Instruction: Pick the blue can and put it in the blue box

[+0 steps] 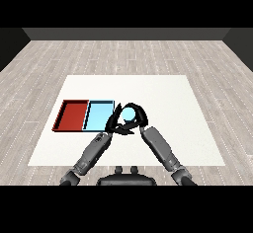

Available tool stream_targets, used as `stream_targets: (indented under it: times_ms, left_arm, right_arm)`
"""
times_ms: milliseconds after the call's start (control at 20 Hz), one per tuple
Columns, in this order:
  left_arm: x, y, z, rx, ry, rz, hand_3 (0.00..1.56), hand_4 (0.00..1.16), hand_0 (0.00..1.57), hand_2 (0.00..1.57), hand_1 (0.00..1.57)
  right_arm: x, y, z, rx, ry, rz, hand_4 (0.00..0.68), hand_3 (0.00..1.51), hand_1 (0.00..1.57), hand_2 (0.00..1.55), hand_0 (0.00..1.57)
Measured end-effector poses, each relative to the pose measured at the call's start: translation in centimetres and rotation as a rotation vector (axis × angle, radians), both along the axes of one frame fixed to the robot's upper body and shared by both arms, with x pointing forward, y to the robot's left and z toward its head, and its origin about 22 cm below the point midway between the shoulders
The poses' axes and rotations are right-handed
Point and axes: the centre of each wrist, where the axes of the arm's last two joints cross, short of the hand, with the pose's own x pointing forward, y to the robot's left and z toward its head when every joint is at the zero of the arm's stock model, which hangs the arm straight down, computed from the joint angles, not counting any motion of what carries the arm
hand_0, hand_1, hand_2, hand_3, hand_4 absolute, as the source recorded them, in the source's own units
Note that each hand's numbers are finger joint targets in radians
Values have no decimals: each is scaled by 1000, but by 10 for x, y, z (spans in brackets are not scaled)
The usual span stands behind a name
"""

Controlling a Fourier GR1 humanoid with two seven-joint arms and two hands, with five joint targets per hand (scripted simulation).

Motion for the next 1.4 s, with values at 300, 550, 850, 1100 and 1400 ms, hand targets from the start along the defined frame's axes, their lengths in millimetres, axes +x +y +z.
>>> stream_targets:
  times_ms: [300,550,850,1100,1400]
  left_arm:
    - [-2,-5,-2,12,-4,-3,0,0,0,0,0]
    - [0,-10,-1,6,-22,-21,0,174,0,0,0]
    - [5,-9,3,173,-73,47,327,181,322,480,322]
    - [9,-2,3,330,-117,77,0,312,0,151,0]
    - [7,-1,4,261,-114,134,849,691,950,969,950]
  right_arm:
    - [-2,8,2,-6,12,28,626,1396,1416,1443,1416]
    - [-3,24,10,-28,-2,37,617,1395,1319,1426,1319]
    - [-10,33,10,-38,-6,68,593,1398,1460,1467,1460]
    - [-9,37,6,-48,-21,79,595,1394,1457,1462,1457]
    - [-8,41,8,-46,-32,92,604,1393,1442,1451,1442]
